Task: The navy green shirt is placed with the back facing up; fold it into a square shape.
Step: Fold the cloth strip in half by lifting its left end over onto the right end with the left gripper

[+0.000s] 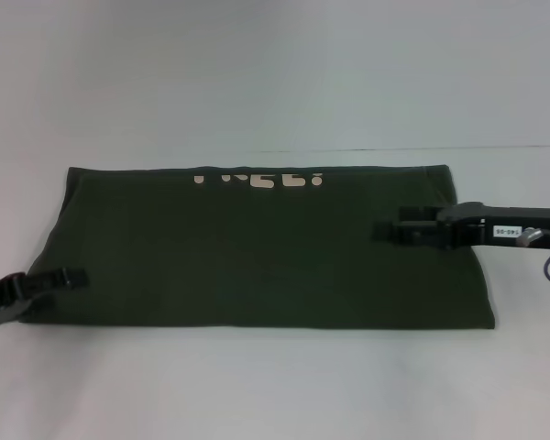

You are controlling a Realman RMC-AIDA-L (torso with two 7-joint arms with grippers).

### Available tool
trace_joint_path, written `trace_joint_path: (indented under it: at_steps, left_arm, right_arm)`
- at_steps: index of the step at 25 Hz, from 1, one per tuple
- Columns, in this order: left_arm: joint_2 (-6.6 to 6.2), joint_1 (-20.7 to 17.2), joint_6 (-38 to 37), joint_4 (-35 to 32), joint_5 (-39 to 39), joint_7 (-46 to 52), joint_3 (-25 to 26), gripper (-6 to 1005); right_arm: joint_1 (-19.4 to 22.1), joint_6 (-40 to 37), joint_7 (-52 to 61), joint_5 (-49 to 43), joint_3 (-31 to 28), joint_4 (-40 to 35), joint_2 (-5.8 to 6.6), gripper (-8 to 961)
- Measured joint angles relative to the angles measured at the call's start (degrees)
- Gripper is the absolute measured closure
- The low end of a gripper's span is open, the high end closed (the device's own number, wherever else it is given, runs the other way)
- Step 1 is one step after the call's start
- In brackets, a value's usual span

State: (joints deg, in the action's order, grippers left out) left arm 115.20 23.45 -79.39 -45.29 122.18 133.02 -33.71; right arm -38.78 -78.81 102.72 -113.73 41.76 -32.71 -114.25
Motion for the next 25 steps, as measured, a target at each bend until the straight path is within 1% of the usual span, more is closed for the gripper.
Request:
trace_joint_path:
  at_steps: [4, 9, 14, 21, 25]
  left_arm:
    - [-0.61, 0.04, 0.96, 1.85, 2.40, 1.75, 0.13, 90]
    - [-0.68, 0.43, 1.28, 2.27, 3.96, 3.49, 0.05, 90]
    - [-0.75, 0.88, 2.53, 2.72, 6.32, 7.23, 0.02, 91]
    - [-1.21, 2.04, 4.27, 5.96, 6.92, 9.05, 0.28, 91]
    - [-1.40, 2.49, 5.15, 6.68, 6.95, 9.17, 0.31, 91]
  right_arm:
    - [-0.31, 0.09, -0.52, 0.10, 0.48, -0.13, -0.25, 50]
    - [-0.33, 0.46, -0.92, 0.32, 0.01, -0.35, -0.30, 52]
    - [-0.34, 0.51, -0.95, 0.40, -0.22, -0.77, -0.29, 53]
    - [-0.34, 0.76, -0.95, 0.44, -0.46, -1.34, -0.27, 53]
    - [-0.34, 0.83, -0.94, 0.44, -0.58, -1.42, -0.27, 53]
